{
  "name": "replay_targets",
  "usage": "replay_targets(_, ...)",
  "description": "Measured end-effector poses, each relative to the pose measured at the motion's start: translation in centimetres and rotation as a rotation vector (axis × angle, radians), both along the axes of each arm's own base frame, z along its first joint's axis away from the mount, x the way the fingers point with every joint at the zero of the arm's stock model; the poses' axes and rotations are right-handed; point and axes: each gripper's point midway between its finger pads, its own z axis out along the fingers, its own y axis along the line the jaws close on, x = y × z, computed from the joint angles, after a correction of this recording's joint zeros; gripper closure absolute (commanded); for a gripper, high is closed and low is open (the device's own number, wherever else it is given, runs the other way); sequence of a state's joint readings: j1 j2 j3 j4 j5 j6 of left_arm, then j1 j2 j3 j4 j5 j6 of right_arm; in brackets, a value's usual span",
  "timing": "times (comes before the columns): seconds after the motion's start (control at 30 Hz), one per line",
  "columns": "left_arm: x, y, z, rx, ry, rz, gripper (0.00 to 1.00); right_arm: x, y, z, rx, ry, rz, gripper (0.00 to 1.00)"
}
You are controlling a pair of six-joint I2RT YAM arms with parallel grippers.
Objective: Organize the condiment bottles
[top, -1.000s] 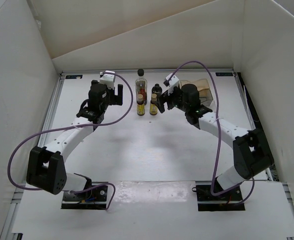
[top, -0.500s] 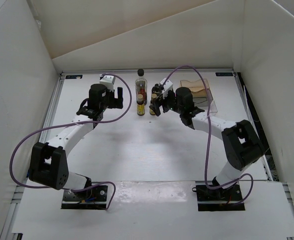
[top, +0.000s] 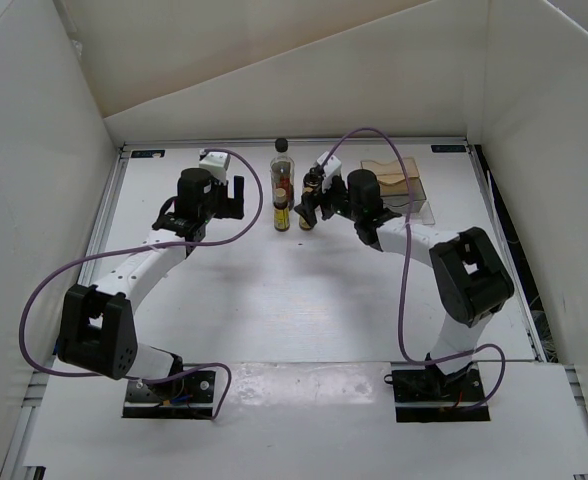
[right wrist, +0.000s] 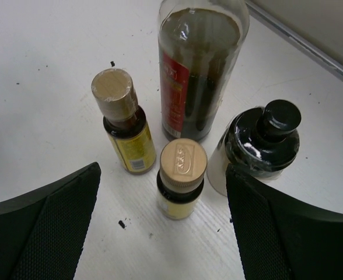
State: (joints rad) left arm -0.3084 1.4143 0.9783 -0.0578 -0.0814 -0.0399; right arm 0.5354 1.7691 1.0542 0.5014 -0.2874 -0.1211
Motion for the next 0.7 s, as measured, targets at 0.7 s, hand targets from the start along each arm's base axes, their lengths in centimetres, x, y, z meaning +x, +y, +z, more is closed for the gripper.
replay_targets(0.7, 0.3, -0.1, -0.5, 0.019, 0.020, -0.008, 0.00, 2.8, 0.6, 0.4, 0.115, -0.029, -0.023, 0.23)
